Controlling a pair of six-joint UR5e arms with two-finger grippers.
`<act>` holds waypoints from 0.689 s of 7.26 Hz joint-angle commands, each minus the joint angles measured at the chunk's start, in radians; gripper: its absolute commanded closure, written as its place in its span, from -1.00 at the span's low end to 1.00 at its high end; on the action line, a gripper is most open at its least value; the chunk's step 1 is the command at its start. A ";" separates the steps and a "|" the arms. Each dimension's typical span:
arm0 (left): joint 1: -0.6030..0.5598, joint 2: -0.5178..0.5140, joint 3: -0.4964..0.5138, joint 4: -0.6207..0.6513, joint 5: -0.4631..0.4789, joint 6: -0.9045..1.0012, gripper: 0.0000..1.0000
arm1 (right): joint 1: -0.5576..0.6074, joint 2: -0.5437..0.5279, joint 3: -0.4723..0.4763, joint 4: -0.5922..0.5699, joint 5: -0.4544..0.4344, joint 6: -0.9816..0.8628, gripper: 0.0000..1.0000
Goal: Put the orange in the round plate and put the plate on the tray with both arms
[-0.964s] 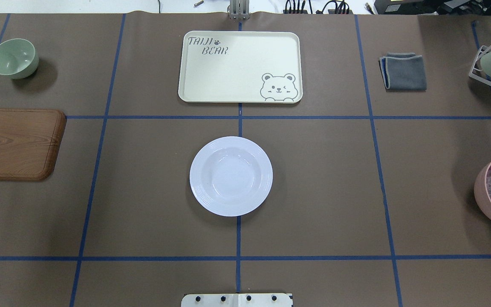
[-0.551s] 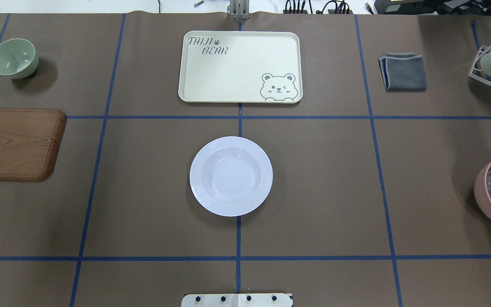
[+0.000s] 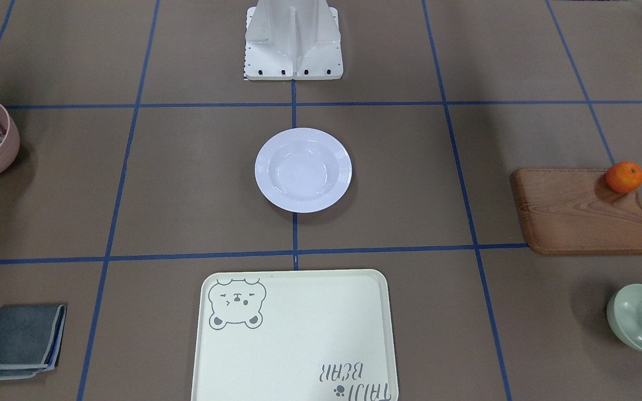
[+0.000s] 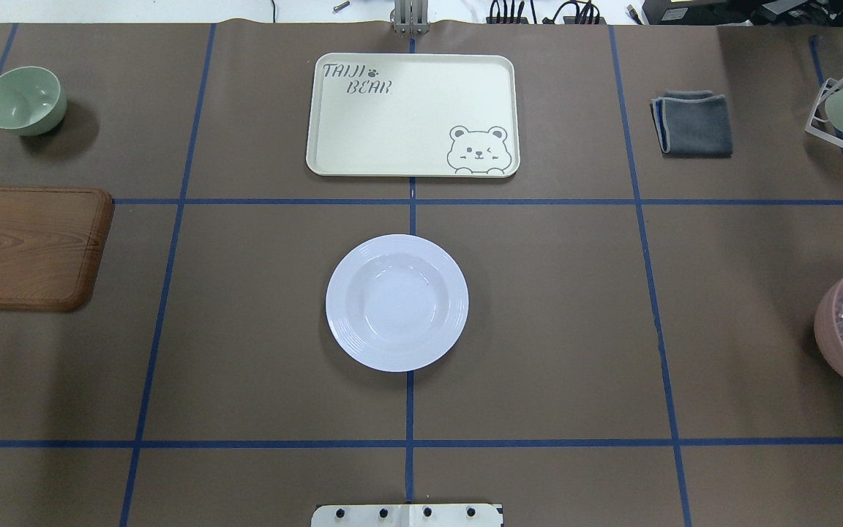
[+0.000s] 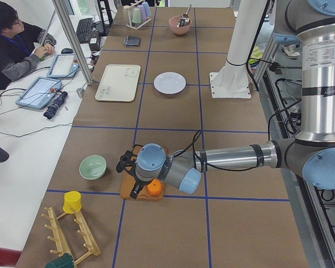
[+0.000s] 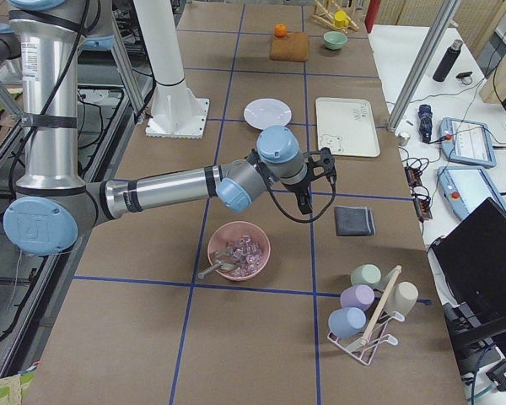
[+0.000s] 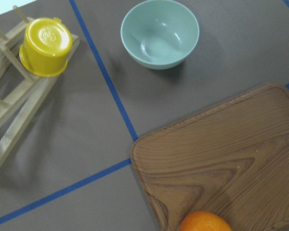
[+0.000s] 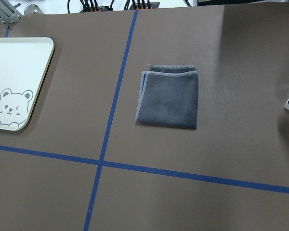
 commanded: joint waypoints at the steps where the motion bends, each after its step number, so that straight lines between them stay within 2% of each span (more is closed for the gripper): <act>1: 0.114 0.057 0.008 -0.160 0.040 -0.216 -0.98 | -0.189 0.000 0.047 0.000 -0.211 0.197 -1.00; 2: 0.140 0.063 0.017 -0.179 0.071 -0.222 -0.98 | -0.241 -0.002 0.044 0.000 -0.278 0.197 -1.00; 5: 0.185 0.061 0.032 -0.180 0.095 -0.222 -0.98 | -0.281 -0.003 0.040 0.000 -0.277 0.196 -1.00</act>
